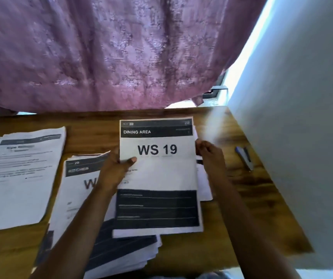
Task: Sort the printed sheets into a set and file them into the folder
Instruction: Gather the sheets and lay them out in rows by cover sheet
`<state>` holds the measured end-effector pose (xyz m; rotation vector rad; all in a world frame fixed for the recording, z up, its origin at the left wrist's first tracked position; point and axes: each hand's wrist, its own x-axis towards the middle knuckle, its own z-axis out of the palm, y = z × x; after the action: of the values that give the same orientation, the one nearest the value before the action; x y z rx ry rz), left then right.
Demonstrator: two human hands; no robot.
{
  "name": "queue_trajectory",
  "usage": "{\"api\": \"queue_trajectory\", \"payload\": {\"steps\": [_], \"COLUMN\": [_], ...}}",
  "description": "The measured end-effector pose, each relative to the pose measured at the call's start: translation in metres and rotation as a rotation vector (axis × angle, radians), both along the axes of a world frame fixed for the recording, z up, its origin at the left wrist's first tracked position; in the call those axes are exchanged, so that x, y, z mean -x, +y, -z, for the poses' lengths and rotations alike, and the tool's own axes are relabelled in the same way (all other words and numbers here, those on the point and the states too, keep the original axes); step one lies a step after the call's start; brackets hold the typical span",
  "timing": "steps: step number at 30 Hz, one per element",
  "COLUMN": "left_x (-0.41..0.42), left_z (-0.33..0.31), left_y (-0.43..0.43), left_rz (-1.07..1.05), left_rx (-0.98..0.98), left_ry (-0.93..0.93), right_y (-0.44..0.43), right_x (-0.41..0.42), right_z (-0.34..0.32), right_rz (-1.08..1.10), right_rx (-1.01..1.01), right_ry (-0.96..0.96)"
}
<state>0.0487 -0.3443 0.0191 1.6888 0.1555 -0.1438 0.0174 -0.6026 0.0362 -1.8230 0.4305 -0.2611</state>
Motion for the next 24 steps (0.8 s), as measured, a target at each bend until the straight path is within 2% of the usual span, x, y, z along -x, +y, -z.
{"api": "queue_trajectory", "payload": {"steps": [3, 4, 5, 8, 11, 15, 17, 19, 22, 24], "left_x": [-0.007, -0.009, -0.012, -0.02, -0.021, -0.021, -0.022, -0.026, -0.028, -0.029], "left_z": [0.005, 0.006, 0.006, 0.013, 0.017, 0.019, 0.02, 0.021, 0.02, 0.018], "left_y": [-0.022, -0.028, -0.03, -0.037, -0.043, -0.058, -0.061, -0.062, -0.066, -0.072], "left_rz": [-0.022, -0.024, -0.028, -0.041, -0.053, -0.055, -0.07, -0.092, -0.111, -0.115], "left_rx": [-0.008, -0.028, -0.041, -0.109, -0.121, -0.151, -0.136, -0.121, -0.116, -0.106], "left_ry": [-0.012, -0.014, -0.015, 0.006, 0.002, -0.019, -0.033, -0.029, -0.021, -0.014], "right_y": [-0.069, -0.091, -0.106, -0.132, -0.133, -0.135, -0.131, -0.127, -0.129, -0.125], "right_x": [-0.01, -0.011, -0.012, -0.016, -0.016, 0.035, 0.072, 0.105, 0.129, 0.124], "right_z": [0.023, 0.033, 0.039, 0.05, 0.039, 0.018, 0.014, 0.021, 0.031, 0.018], "right_rz": [0.153, 0.216, 0.267, 0.309, 0.223, -0.158, -0.402, -0.553, -0.592, -0.542], "right_rx": [0.761, 0.891, 0.931, 0.874, 0.733, 0.536, 0.471, 0.527, 0.506, 0.453], "right_ry": [0.201, 0.28, 0.34, 0.424, 0.286, 0.143, 0.179, 0.276, 0.353, 0.32]}}
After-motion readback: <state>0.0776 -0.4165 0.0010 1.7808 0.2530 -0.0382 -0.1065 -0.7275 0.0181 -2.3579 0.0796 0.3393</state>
